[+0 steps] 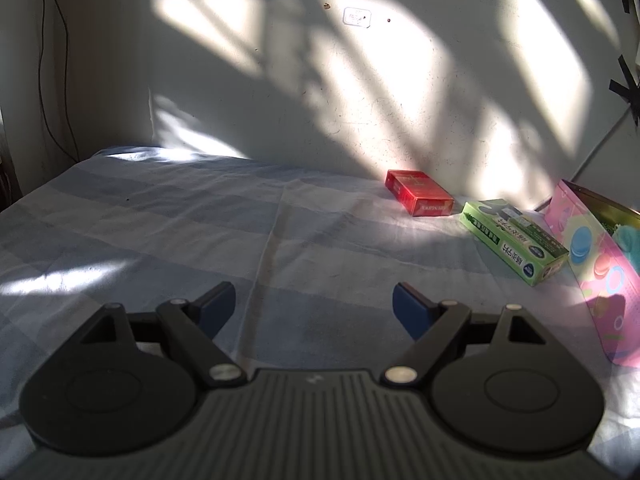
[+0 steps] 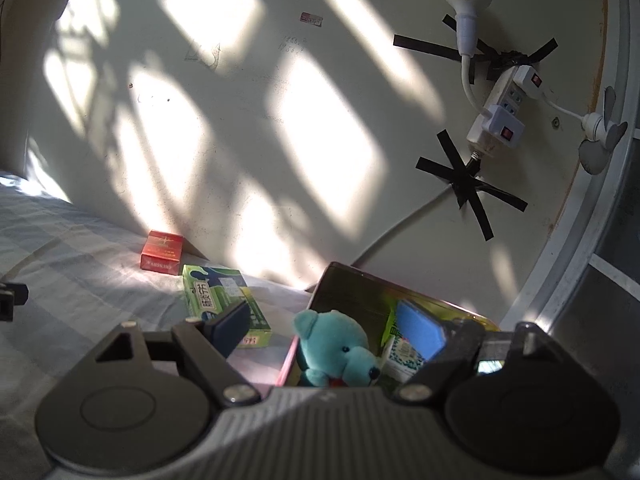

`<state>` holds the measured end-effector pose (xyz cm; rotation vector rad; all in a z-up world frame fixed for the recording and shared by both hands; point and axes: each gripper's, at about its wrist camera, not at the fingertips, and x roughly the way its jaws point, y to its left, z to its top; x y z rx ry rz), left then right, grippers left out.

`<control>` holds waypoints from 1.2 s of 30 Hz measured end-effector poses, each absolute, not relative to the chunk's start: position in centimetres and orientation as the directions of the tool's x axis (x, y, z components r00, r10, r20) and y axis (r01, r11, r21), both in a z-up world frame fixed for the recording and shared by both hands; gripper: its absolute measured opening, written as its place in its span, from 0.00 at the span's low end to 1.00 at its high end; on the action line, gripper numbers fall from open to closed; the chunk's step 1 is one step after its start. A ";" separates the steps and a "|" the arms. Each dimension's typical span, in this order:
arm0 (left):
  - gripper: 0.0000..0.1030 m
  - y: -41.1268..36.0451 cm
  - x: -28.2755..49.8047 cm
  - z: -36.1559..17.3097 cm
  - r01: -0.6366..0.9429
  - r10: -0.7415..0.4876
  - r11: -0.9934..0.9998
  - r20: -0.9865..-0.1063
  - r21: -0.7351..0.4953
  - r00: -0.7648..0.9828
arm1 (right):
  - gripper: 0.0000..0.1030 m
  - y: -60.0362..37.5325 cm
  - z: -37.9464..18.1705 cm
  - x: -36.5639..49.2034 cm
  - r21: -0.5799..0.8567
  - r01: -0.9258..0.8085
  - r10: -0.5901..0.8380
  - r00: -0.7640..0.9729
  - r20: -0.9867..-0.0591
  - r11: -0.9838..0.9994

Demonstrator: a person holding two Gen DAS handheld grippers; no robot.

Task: Organize objects
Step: 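Move the right gripper toward the red cigarette box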

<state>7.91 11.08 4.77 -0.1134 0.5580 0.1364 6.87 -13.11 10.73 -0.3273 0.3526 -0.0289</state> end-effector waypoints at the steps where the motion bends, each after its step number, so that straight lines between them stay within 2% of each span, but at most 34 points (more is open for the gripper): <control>1: 0.85 11.3 7.9 4.9 -0.167 0.102 0.983 -0.528 -0.076 0.843 | 0.80 -12.8 11.3 6.5 -0.294 -0.068 -0.031 0.947 -0.319 0.953; 4: 0.85 12.3 7.8 5.2 -0.195 0.113 0.974 -0.510 -0.111 0.853 | 0.79 -10.6 12.4 6.3 -0.241 -0.248 0.159 0.929 -0.334 0.938; 7: 0.85 13.6 7.8 5.2 -0.231 0.123 0.961 -0.513 -0.152 0.850 | 0.75 -8.0 12.1 9.0 -0.126 -0.413 0.323 0.838 -0.440 0.902; 9: 0.85 14.5 7.9 5.0 -0.259 0.123 0.946 -0.526 -0.194 0.841 | 0.73 -6.4 11.1 12.0 -0.049 -0.463 0.381 0.780 -0.496 0.885; 14: 0.85 15.4 8.4 4.2 -0.292 0.118 0.928 -0.558 -0.233 0.821 | 0.72 -2.0 7.4 21.9 -0.014 -0.429 0.347 0.750 -0.564 0.903; 20: 0.85 15.1 9.5 3.3 -0.260 0.068 0.938 -0.612 -0.230 0.788 | 0.72 0.1 2.0 31.9 -0.054 -0.275 0.168 0.717 -0.676 0.960; 21: 0.85 15.0 9.6 3.2 -0.255 0.061 0.939 -0.617 -0.232 0.785 | 0.69 -0.1 1.4 32.9 -0.027 -0.269 0.175 0.696 -0.697 0.963; 22: 0.85 15.0 9.7 3.1 -0.251 0.055 0.940 -0.621 -0.233 0.782 | 0.59 -0.5 0.7 33.7 0.015 -0.276 0.203 0.666 -0.718 0.961; 26: 0.85 15.0 9.7 3.1 -0.243 0.050 0.943 -0.625 -0.228 0.779 | 0.56 0.0 0.4 32.3 0.020 -0.354 0.260 0.647 -0.717 0.935; 30: 0.85 15.3 9.4 3.3 -0.212 0.012 0.942 -0.606 -0.259 0.795 | 0.56 -0.7 0.5 25.7 -0.004 -0.480 0.338 0.623 -0.706 0.877; 33: 0.85 15.5 9.1 3.6 -0.147 -0.067 0.937 -0.576 -0.317 0.814 | 0.57 -3.6 0.6 19.9 0.014 -0.538 0.390 0.592 -0.706 0.843; 36: 0.85 14.1 9.0 3.6 0.018 -0.237 0.926 -0.544 -0.378 0.805 | 0.57 -7.3 0.9 14.1 0.022 -0.585 0.428 0.566 -0.704 0.811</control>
